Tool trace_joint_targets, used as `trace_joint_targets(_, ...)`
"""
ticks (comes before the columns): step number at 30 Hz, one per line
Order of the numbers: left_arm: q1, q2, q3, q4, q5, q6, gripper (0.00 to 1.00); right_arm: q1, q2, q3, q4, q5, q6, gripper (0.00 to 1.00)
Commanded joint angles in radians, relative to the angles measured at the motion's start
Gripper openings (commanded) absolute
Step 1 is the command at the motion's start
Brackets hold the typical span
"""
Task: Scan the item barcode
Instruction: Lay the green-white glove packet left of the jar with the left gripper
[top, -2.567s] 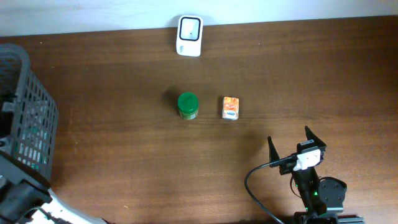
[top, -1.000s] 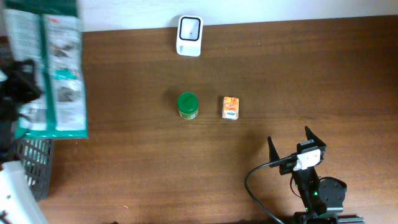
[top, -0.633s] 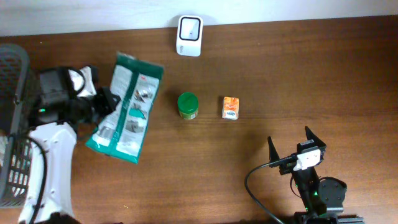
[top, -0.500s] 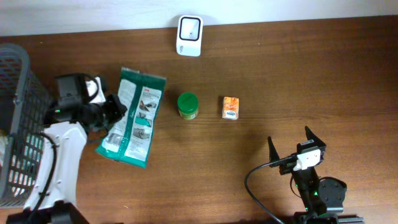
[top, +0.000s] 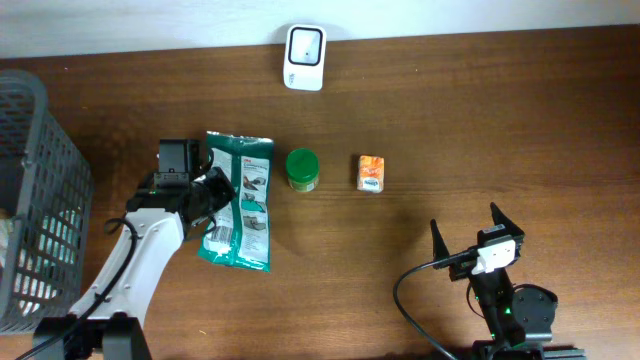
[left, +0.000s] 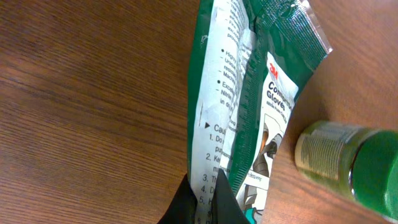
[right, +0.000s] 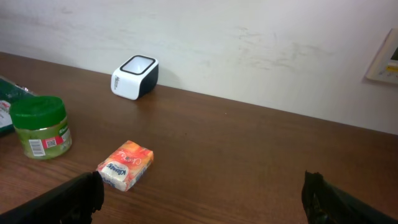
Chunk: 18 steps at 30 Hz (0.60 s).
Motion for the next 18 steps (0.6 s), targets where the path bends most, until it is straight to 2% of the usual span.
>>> trace_joint_targets(1,-0.008,0.005,-0.008,0.004,-0.030,-0.056,0.00,0.006,-0.008,-0.005,-0.005,-0.009,0.004,0.98)
trace_joint_targets(4,-0.011,0.005,-0.009,0.000,-0.035,-0.056,0.00,0.006,-0.008,-0.005,-0.005,-0.009,0.003,0.98)
trace_joint_targets(5,-0.011,0.005,-0.009,-0.003,-0.037,-0.055,0.03,0.006,-0.008,-0.005,-0.005,-0.009,0.003,0.98)
trace_joint_targets(7,-0.011,0.005,-0.009,-0.005,-0.036,-0.047,0.24,0.006,-0.008,-0.005,-0.005,-0.009,0.003,0.98)
trace_joint_targets(8,-0.011,0.005,-0.009,-0.005,-0.036,-0.047,0.39,0.006,-0.008,-0.005,-0.005,-0.009,0.004,0.99)
trace_joint_targets(9,-0.011,0.005,-0.009,-0.003,-0.037,-0.043,0.46,0.006,-0.008,-0.005,-0.005,-0.009,0.003,0.98)
trace_joint_targets(13,-0.008,0.004,0.000,0.005,-0.061,0.165,0.63,0.006,-0.008,-0.005,-0.005,-0.009,0.003,0.98)
trace_joint_targets(15,-0.002,-0.002,0.016,-0.001,-0.082,0.200,0.72,0.006,-0.008,-0.005,-0.005,-0.009,0.004,0.98)
trace_joint_targets(18,0.029,-0.037,0.066,-0.026,-0.081,0.204,0.77,0.006,-0.008,-0.005,-0.005,-0.009,0.004,0.98)
